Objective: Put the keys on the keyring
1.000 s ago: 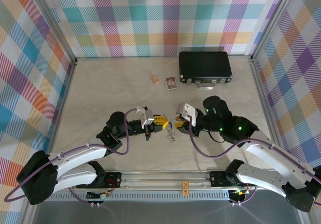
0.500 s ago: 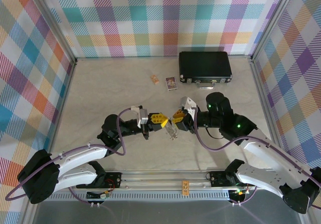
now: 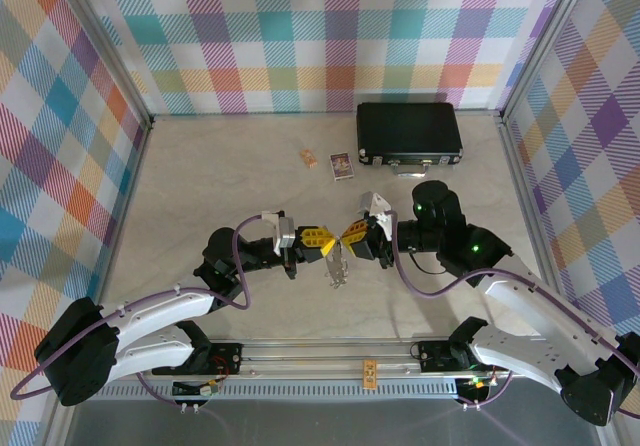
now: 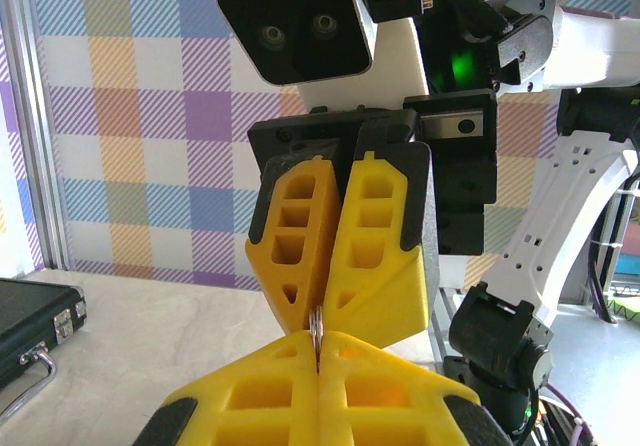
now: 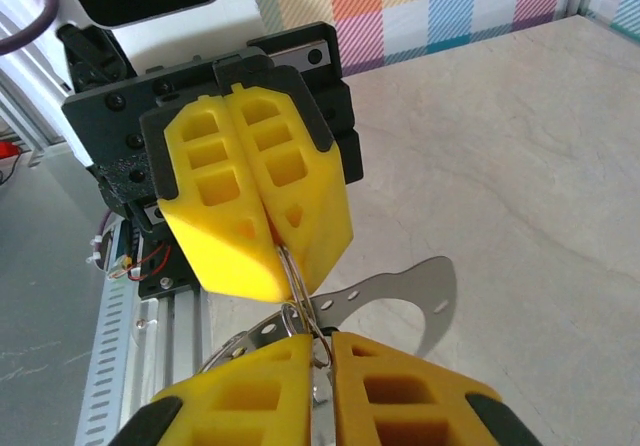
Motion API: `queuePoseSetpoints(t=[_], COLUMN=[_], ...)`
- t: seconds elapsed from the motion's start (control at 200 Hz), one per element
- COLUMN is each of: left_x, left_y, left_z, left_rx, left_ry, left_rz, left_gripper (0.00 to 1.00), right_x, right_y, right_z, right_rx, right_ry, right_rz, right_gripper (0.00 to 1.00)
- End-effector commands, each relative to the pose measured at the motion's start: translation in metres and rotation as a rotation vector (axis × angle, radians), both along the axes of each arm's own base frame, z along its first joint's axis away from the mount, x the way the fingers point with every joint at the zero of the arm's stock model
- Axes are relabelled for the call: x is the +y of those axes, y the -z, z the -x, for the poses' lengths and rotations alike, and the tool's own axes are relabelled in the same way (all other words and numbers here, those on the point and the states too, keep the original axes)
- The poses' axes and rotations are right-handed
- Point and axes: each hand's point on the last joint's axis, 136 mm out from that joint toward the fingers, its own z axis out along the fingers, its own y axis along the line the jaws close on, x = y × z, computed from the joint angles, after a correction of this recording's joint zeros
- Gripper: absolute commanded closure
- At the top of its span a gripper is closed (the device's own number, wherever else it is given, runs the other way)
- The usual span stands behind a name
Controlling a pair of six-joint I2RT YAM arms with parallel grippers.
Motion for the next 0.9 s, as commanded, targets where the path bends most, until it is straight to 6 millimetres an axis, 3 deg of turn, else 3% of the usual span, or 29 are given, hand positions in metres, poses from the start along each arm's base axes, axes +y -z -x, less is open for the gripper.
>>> queuePoseSetpoints(t=[0.0, 0.25, 0.34, 0.605, 0.755, 0.895], left_x=[0.003, 0.002, 0.003, 0.009, 0.012, 0.015], left_y=[-0.020, -0.019, -0.019, -0.026, -0.033, -0.041], left_z=[0.005, 0.006, 0.006, 0.005, 0.007, 0.010], left_rx=[-0.060, -0.056, -0.057, -0.068, -0.071, -0.079], left_ry=[0.023, 0.025, 0.022, -0.005, -0.009, -0.006], left_rz=[0.054, 0.050, 0.052, 0.080, 0.115, 0.138], left_gripper=[1.00, 1.00, 1.00, 1.00, 1.00, 1.00], right_x=[0.003, 0.004, 0.005, 0.001, 0.000, 0.001], right_y=[-0.013, -0.011, -0.009, -0.001, 0.005, 0.013], right_z=[0.004, 0.006, 0.005, 0.005, 0.004, 0.002], right_rx=[-0.014, -0.001, 0.006, 0.022, 0.035, 0.054], right_ry=[-0.045, -0.064, -0.065, -0.044, -0.034, -0.024], right_rz=[-0.038, -0.035, -0.028, -0.007, 0.005, 0.018], right_gripper=[0.85, 0.83, 0.94, 0.99, 0.98, 0.89])
